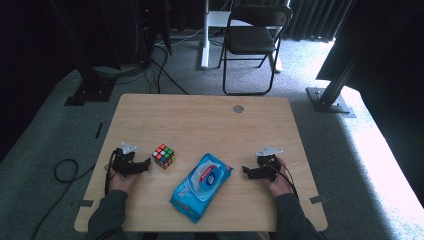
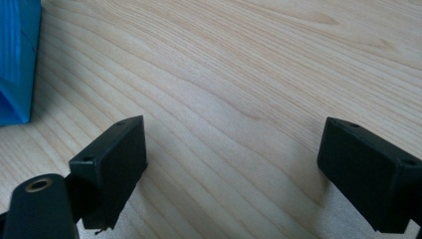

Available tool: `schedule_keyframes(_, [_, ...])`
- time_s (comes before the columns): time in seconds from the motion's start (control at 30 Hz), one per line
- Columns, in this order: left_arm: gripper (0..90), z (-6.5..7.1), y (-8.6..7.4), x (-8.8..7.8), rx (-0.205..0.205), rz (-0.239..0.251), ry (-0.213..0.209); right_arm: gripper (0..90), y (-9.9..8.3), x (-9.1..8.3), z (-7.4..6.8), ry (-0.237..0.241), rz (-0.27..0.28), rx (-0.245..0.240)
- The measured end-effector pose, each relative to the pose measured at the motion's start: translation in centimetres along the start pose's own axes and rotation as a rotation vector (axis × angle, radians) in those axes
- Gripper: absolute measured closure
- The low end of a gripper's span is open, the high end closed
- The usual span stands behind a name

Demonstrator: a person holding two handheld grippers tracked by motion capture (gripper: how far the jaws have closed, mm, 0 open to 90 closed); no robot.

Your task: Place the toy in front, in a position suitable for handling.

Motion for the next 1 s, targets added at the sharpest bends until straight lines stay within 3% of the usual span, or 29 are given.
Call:
schedule_keyframes(0.17, [20.5,-0.1,0.0,0.0,-0.013,0.003,-0.001,11.9,0.0,0.0,0.0,-0.001,0.000,0.001])
schedule_keyframes(0.53, [34.1,0.3,-0.2,-0.8,0.030,0.004,-0.032,12.0,0.0,0.0,-0.1,-0.007,0.000,0.009])
schedule_keyframes(0.73, [30.6,0.8,0.0,-1.3,0.037,0.016,-0.052,12.0,0.0,0.0,-0.1,-0.004,0.000,0.007])
schedule_keyframes(1.0, [27.0,0.9,0.2,-3.0,0.017,0.071,-0.092,12.0,0.0,0.0,-0.1,-0.004,0.000,0.008])
Point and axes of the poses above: each handheld gripper's, and its own axes: x roughly forward along the jaws, y roughly out of its top, z roughly to its right, the point moved 5 cm from there along x, roughly forward along the jaws, and after that the axes turned 13 degrees about y, right-handed, at the moved point
